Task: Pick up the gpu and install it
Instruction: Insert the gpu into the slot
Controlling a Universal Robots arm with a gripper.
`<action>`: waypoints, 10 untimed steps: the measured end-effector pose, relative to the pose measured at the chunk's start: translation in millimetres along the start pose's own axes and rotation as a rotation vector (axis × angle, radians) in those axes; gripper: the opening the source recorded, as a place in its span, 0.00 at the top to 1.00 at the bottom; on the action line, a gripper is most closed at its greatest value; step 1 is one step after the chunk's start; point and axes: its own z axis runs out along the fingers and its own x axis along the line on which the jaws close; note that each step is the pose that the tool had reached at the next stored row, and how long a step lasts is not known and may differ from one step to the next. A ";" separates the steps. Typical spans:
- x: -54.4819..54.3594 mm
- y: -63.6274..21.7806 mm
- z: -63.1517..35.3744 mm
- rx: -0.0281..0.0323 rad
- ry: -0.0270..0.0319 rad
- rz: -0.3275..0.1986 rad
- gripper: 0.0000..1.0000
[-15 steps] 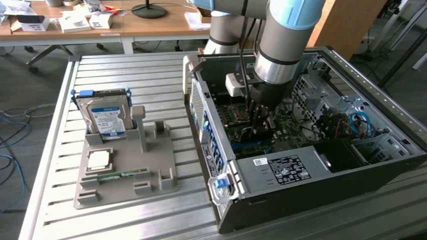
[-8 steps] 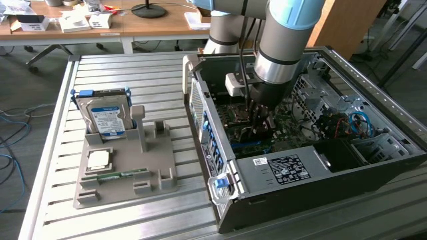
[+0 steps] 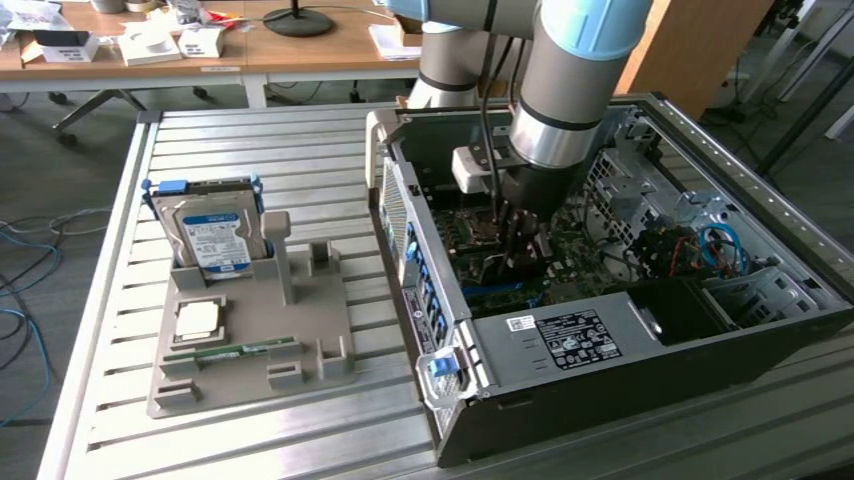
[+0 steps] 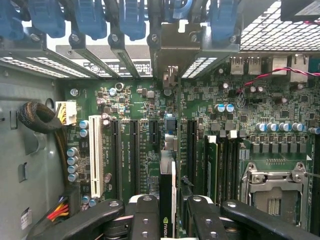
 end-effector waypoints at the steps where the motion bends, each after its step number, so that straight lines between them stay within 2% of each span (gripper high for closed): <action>1: 0.0 -0.1 -0.4 0.0000 0.0001 0.000 0.74; 10: 0.0 -0.1 -2.4 -0.0002 0.0003 0.000 0.74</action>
